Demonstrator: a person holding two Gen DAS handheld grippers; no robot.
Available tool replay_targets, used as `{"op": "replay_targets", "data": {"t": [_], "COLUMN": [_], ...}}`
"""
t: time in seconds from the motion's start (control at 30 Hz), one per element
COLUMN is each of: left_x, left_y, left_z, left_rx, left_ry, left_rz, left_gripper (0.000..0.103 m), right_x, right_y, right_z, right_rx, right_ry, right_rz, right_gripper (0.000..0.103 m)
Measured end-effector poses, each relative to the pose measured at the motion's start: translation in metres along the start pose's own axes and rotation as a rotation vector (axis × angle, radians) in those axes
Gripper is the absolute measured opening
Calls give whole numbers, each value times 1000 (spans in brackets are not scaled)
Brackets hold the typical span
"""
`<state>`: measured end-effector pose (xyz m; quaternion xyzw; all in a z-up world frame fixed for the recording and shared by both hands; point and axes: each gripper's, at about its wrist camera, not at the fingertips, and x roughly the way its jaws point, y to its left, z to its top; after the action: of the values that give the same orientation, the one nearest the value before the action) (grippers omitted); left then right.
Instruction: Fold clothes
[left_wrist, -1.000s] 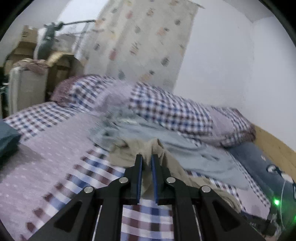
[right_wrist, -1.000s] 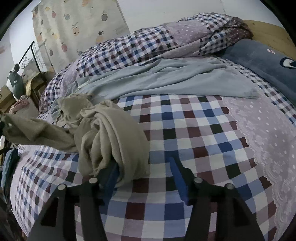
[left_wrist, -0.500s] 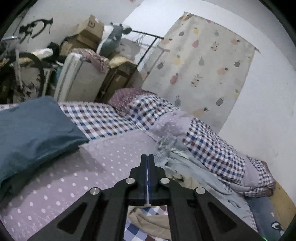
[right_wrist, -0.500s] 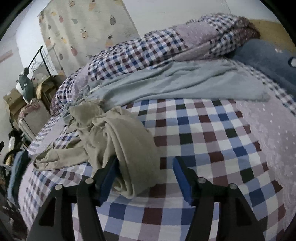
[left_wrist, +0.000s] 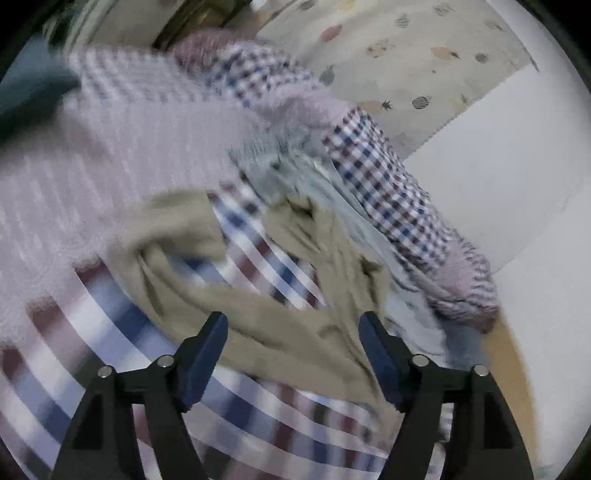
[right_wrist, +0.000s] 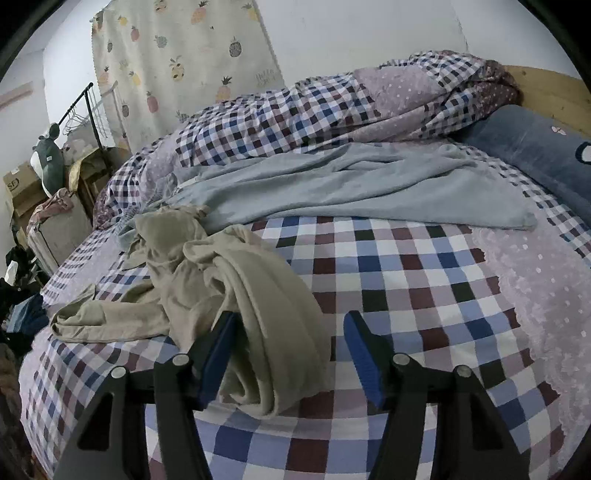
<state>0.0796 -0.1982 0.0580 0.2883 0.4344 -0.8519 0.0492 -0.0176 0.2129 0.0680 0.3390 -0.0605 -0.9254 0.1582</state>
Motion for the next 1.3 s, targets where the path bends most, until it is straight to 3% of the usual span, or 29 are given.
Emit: {"op": "replay_targets", "data": {"t": [0.2, 0.33, 0.53, 0.7, 0.8, 0.87, 0.93, 1.03, 1.07, 1.1, 1.2, 1.3], "left_x": [36, 57, 74, 83, 85, 88, 96, 102, 101, 98, 82, 63], "left_y": [11, 7, 2, -3, -6, -6, 0, 25, 31, 31, 29, 35], "left_z": [-32, -44, -37, -27, -24, -23, -22, -25, -25, -22, -8, 7], "left_rx": [-235, -280, -243, -209, -185, -181, -208, -328, -353, -355, -319, -323], "left_ry": [210, 290, 261, 191, 150, 139, 171, 192, 185, 167, 87, 8], "left_rz": [-182, -205, -131, -59, -59, -57, -33, -47, -61, -58, -32, -28], "left_gripper": [81, 82, 82, 82, 82, 68, 7, 0, 0, 0, 0, 0], "right_x": [8, 9, 11, 15, 16, 16, 16, 15, 15, 15, 9, 3], "right_y": [3, 3, 1, 1, 2, 2, 2, 1, 0, 0, -7, -23], "right_z": [-4, -4, -2, -1, 0, 2, 3, 5, 5, 6, 10, 14], "right_rx": [1, 12, 49, 54, 51, 45, 40, 37, 40, 43, 70, 139], "right_ry": [14, 12, 1, -4, -2, -4, -4, -5, -4, -3, -17, -38], "right_rz": [-3, -12, -26, -29, -31, -31, -30, -17, -10, -4, -8, -27], "right_gripper": [62, 62, 63, 63, 63, 63, 62, 55, 47, 36, 22, 17]}}
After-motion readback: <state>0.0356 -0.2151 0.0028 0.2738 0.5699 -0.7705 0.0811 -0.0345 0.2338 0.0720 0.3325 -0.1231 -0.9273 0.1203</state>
